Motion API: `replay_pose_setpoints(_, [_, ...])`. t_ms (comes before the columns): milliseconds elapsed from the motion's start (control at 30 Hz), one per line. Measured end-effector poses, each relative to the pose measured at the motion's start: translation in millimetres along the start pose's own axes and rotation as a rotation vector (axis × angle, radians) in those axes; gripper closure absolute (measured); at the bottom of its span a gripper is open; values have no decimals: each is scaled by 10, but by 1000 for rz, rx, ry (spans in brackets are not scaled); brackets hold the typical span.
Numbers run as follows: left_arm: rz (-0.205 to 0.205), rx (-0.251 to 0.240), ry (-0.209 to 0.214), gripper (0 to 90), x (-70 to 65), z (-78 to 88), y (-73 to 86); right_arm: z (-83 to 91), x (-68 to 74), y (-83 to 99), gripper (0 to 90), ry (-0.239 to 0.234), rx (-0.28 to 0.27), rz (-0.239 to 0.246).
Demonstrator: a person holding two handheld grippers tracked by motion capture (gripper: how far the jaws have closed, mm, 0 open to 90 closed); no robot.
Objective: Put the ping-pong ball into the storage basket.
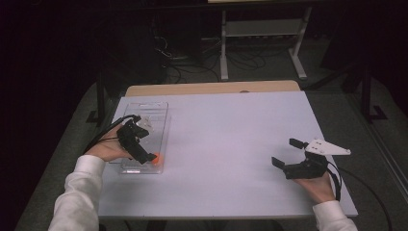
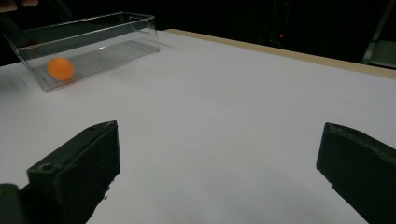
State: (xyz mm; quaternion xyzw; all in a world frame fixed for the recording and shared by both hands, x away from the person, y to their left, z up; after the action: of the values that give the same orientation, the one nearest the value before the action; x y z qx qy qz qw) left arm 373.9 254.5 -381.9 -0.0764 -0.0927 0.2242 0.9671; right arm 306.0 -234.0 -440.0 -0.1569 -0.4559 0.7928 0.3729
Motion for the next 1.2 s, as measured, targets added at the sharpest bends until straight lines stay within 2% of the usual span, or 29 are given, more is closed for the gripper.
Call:
replay_pose_setpoints(100, [8,-21,-11,0,10,38,1,0,2,-2,0,0,-2,3])
replay_pose_setpoints(300, [21,-80,-7,0,-9,124,12,9,2,-4,0,1,-5,1])
replay_pose_setpoints(500, [51,-149,28,0,-21,139,43,20,10,-7,0,2,-9,2])
replay_pose_setpoints(567, [56,-158,31,0,-25,138,56,20,7,-7,0,1,-10,0])
replay_pose_setpoints(1067, [77,-267,3,0,-81,238,166,19,14,-7,0,-1,-11,0])
replay_pose_setpoints(1200, [70,-281,-3,0,-105,253,177,13,15,-6,0,-2,-5,2])
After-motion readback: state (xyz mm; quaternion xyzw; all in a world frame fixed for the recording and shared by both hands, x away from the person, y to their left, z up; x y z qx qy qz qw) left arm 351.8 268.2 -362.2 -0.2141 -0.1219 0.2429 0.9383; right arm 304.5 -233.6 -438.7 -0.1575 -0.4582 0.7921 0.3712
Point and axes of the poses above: each handheld gripper's, and its own axes: z roughly backward along the jaws, y roughly out of its underside, x roughly to its left, the point moved 3 cm from there along -z, roughly forward along the jaws, and after that the axes turned 14 degrees about x, right-handed, at the moved point
